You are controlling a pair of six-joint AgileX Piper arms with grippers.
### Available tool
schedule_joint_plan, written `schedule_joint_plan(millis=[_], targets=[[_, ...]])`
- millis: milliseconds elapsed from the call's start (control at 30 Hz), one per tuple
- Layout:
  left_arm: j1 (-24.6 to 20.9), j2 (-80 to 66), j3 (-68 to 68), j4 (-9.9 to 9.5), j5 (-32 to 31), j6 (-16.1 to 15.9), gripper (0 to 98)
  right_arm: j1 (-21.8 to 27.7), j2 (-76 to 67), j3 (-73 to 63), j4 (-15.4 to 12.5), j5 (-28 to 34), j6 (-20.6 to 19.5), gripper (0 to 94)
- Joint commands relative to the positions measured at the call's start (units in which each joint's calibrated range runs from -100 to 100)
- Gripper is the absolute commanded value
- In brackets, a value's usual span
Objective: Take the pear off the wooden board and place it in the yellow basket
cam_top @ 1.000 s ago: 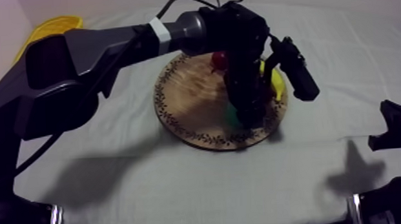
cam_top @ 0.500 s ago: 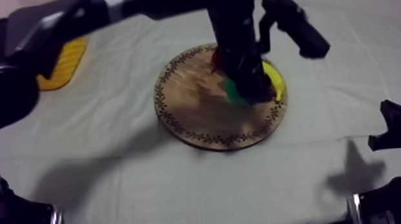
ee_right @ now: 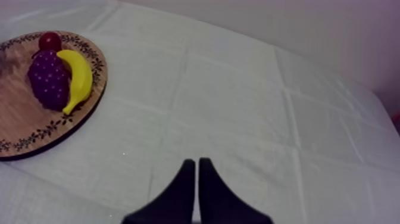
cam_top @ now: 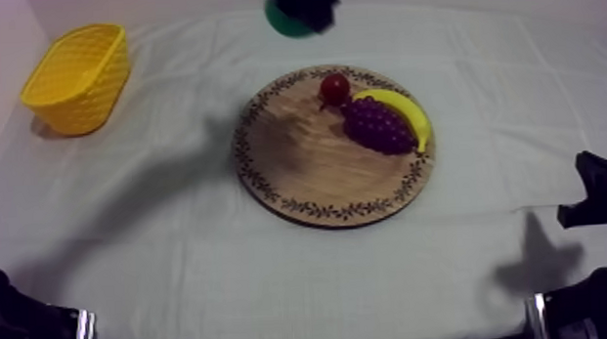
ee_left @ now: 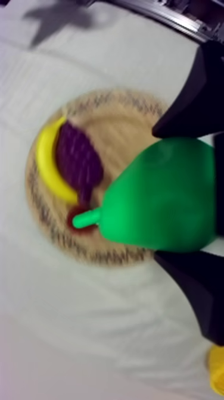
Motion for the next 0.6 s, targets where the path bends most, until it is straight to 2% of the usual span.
schedule_joint_plan(millis=[0, 133, 367, 567], targets=[[-3.1, -2.7, 0.9, -0.57, -0.2, -0.2, 48.2, 0.0, 0.0, 0.0, 0.0, 0.0, 0.0, 0.3], [-7.5, -5.5, 3.1, -1.36, -0.7, -0.8, 48.1, 0.0, 0.0, 0.0, 0.0, 0.0, 0.0, 0.3], [-14.4, -8.0, 7.0, -3.89, -2.4, -1.4, 48.5, 0.0, 0.0, 0.0, 0.0, 0.0, 0.0, 0.3], [-20.9, -8.5, 10.9, -4.09, -5.7, -2.7, 47.5, 0.0, 0.0, 0.0, 0.0, 0.0, 0.0, 0.3]])
